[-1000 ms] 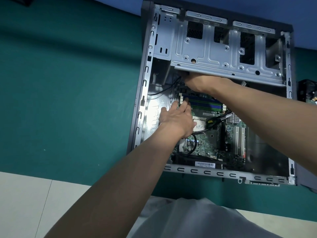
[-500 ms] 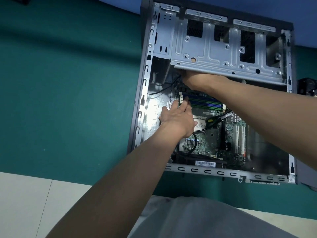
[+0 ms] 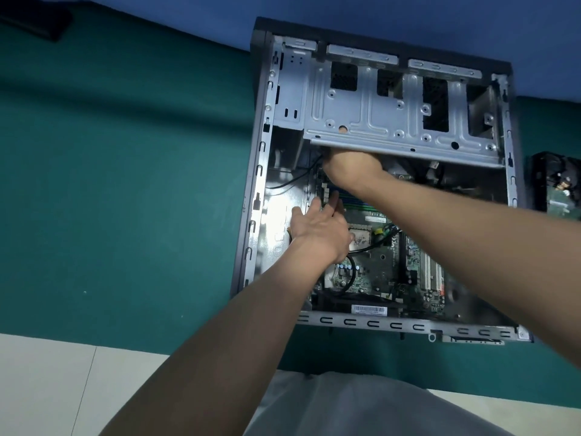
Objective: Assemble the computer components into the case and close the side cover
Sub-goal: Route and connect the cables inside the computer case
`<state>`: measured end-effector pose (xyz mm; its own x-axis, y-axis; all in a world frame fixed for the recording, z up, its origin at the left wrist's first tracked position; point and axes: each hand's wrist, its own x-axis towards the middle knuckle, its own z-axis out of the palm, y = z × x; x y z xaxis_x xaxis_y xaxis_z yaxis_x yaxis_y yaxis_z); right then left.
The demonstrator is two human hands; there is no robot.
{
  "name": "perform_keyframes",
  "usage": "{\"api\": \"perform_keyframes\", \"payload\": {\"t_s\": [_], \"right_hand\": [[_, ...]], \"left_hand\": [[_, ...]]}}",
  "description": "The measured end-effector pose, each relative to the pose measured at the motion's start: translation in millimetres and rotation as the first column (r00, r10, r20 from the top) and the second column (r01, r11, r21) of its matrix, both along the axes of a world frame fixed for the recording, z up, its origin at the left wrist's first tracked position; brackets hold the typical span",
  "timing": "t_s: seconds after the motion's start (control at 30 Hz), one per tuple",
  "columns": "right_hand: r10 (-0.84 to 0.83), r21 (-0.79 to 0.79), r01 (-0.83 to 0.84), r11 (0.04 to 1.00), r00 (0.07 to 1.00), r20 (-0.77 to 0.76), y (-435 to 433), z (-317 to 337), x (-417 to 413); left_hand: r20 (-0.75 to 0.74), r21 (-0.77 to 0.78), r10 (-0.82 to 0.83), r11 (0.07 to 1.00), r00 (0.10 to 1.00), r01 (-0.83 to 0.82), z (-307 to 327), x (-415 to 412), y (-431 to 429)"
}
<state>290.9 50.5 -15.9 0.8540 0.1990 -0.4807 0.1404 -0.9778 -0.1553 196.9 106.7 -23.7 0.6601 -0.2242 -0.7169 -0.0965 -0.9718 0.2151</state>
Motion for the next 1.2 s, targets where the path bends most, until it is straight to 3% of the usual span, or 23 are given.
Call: {"api": "perform_keyframes", "payload": {"t_s": [0.07, 0.13, 0.2, 0.27, 0.4, 0.57, 0.63, 0.73, 0.83, 0.9, 1.03, 1.2], "right_hand": [[-0.159, 0.159, 0.137, 0.978, 0.978, 0.137, -6, -4, -14], [-0.393, 0.298, 0.326, 0.897, 0.897, 0.203, -15, -6, -35], [-0.608, 0.454, 0.496, 0.740, 0.782, 0.136, -26, -4, -50], [-0.700, 0.556, 0.578, 0.597, 0.714, 0.010, -39, 6, -64], [-0.612, 0.695, 0.643, 0.322, 0.701, -0.365, -73, 41, -88], [-0.464, 0.803, 0.560, 0.202, 0.777, -0.425, -140, 80, -109], [-0.496, 0.822, 0.561, 0.095, 0.743, -0.450, -175, 88, -112], [-0.612, 0.820, 0.568, -0.071, 0.625, -0.485, -228, 86, -112], [-0.772, 0.777, 0.629, 0.001, 0.494, -0.399, -268, 61, -111], [-0.824, 0.708, 0.695, 0.125, 0.470, -0.315, -284, 36, -111], [-0.791, 0.476, 0.732, 0.488, 0.601, -0.114, -296, -10, -114], [-0.664, 0.321, 0.638, 0.700, 0.747, -0.037, -293, -42, -119]], "left_hand": [[0.002, 0.023, 0.003, 1.000, 1.000, -0.003, -1, 0, -2], [0.016, 0.033, 0.008, 0.999, 1.000, -0.009, -2, -1, -3], [0.014, 0.031, 0.025, 0.999, 1.000, -0.025, -3, -3, -5], [0.001, 0.022, 0.049, 0.999, 0.999, -0.049, -3, -2, -7], [-0.003, 0.066, 0.044, 0.997, 0.999, -0.043, 5, 3, -14], [0.136, 0.284, -0.122, 0.955, 0.983, 0.079, 17, 8, -34], [0.196, 0.311, -0.132, 0.948, 0.972, 0.066, 20, 11, -46], [0.294, 0.177, -0.111, 0.982, 0.949, 0.060, 17, 21, -63], [0.250, 0.018, -0.095, 0.995, 0.964, 0.093, 12, 34, -82], [0.214, -0.014, -0.092, 0.995, 0.973, 0.097, 8, 43, -91], [0.162, 0.047, -0.084, 0.996, 0.983, 0.078, 5, 59, -105], [0.170, 0.111, -0.075, 0.992, 0.982, 0.056, 5, 67, -113]]}}
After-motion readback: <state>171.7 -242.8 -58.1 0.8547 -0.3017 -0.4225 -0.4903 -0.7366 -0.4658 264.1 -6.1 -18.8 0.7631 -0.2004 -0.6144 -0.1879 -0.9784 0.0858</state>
